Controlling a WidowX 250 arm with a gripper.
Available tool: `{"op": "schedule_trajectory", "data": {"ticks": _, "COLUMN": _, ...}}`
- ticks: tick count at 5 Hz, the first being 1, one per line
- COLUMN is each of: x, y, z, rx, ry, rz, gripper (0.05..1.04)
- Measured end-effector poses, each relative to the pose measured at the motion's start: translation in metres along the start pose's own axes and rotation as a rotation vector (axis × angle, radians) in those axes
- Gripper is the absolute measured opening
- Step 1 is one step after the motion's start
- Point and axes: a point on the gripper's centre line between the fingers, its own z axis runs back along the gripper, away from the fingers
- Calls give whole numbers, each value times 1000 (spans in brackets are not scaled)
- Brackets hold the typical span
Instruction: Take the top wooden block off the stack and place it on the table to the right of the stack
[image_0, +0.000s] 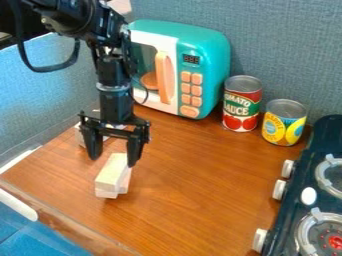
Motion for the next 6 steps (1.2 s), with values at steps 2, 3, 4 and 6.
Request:
{"op": "schedule_trajectory", "data": {"ticks": 2, "x": -1, "y": 0, "z": -27, "rx": 54, "ry": 69, "rz": 43, "gripper": 999}}
{"op": "schedule_trajectory", "data": {"ticks": 3, "x": -3, "y": 5, "z": -31, "rx": 29, "ry": 78, "rz": 52, "gripper": 976}}
{"op": "schedule_trajectory", "data": {"ticks": 4, "x": -4, "y": 5, "z": -31, "rx": 13, "ry": 84, "rz": 42, "gripper": 703}}
{"op": "schedule_trajectory", "data": {"ticks": 6, "x": -7, "y": 8, "z": -29, "rx": 14, "ry": 107, "rz": 77, "gripper": 595}}
